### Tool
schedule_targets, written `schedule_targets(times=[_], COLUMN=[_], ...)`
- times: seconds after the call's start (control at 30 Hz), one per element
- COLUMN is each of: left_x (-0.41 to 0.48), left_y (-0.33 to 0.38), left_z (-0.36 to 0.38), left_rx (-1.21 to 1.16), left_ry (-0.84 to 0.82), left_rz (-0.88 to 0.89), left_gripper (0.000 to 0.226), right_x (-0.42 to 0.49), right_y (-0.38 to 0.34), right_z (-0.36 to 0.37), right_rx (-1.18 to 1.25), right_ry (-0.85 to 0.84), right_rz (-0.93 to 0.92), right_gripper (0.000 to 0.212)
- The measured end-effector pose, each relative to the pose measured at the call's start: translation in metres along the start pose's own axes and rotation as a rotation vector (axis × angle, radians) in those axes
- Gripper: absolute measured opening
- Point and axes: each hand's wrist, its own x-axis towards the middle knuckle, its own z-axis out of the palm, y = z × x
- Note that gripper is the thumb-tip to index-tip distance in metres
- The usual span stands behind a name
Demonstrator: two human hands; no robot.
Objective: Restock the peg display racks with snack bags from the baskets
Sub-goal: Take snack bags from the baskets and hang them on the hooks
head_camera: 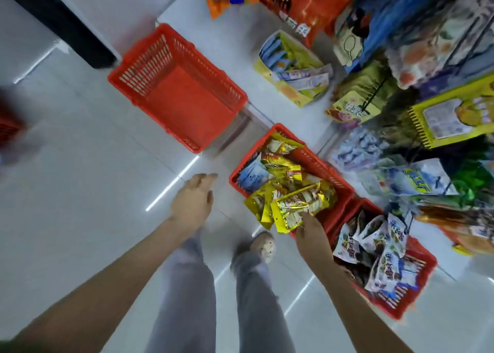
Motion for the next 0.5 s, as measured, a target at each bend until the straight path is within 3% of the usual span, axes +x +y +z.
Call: schedule_targets(times=[0.2,0.3,0.4,0.5], left_x=[0.031,0.061,0.094,0.113], left_y=[-0.019,-0.02,-0.025,-0.021], left_z=[0.162,0.237,0.296,0.326], left_rx=[0.434,0.633,0.859,0.993], left_ry=[-0.033,-0.022,-0.055,-0.095], left_rz=[0.494,0.689,0.773,0.845], left_gripper=[0.089,0.076,0.093,0.07], right_x=[0.055,0.1,0.138,0.164], right_y=[0.1,0.132,0.152,0.165], right_z=[0.085,0.133,0.18,0.21], right_rx=[-0.029,-0.047,-0.301,-0.433], right_ry=[-0.074,-0.144,-0.152,-0.12], right_rz=[0.006,-0.028,-0.118,-0.202], right_gripper=[0.044,0.069,0.102,0.1])
